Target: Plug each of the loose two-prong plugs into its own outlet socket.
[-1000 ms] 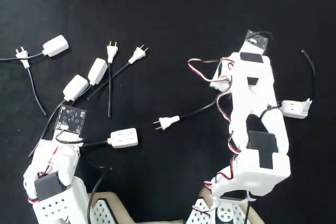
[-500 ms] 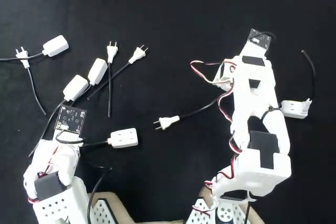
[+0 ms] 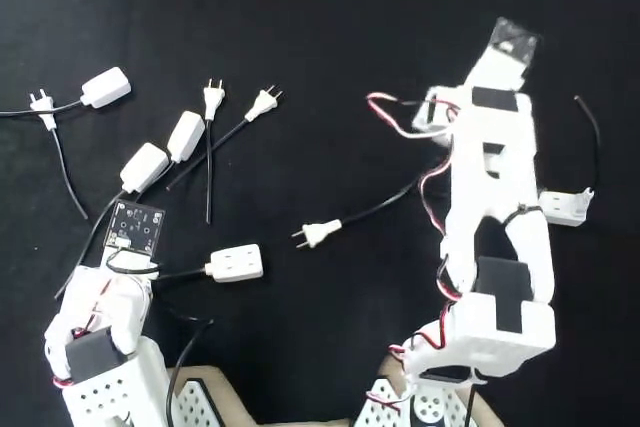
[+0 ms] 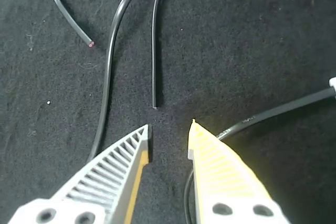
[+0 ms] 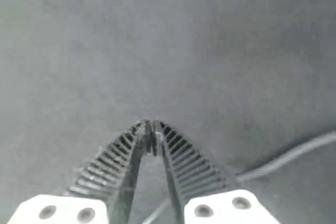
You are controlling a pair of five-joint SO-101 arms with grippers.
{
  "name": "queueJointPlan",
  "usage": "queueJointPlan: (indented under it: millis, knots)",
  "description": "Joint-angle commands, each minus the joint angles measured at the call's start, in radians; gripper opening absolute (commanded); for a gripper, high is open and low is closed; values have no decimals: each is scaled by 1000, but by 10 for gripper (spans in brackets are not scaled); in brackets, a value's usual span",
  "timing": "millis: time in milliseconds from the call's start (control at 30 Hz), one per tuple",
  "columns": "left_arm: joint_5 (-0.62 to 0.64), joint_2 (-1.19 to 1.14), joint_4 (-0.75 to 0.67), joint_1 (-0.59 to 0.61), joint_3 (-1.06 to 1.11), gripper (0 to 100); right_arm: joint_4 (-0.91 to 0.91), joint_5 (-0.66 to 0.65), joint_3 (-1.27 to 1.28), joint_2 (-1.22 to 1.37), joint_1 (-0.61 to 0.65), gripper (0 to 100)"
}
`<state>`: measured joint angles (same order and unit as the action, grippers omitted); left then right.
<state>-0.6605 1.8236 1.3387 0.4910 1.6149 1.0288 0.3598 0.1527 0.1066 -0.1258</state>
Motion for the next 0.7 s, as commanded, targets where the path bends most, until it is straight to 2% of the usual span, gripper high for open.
queueJointPlan:
  millis: [0, 133, 333, 400, 533, 667]
  knots:
    - [-15, 2, 12, -12, 4, 130, 35, 14, -111, 8, 77, 11]
    - [-40, 2, 15, -12, 4, 130, 86, 11, -176, 44, 141, 30]
    - [-40, 2, 15, -12, 4, 130, 466, 11, -295, 44, 221, 346]
    - [-40, 2, 15, -12, 4, 130, 562, 20, -311, 44, 241, 406]
    - [-40, 2, 15, -12, 4, 130, 638, 23, -291, 58, 318, 390]
    - [-38, 2, 15, -12, 4, 130, 574, 118, -223, 108, 390, 349]
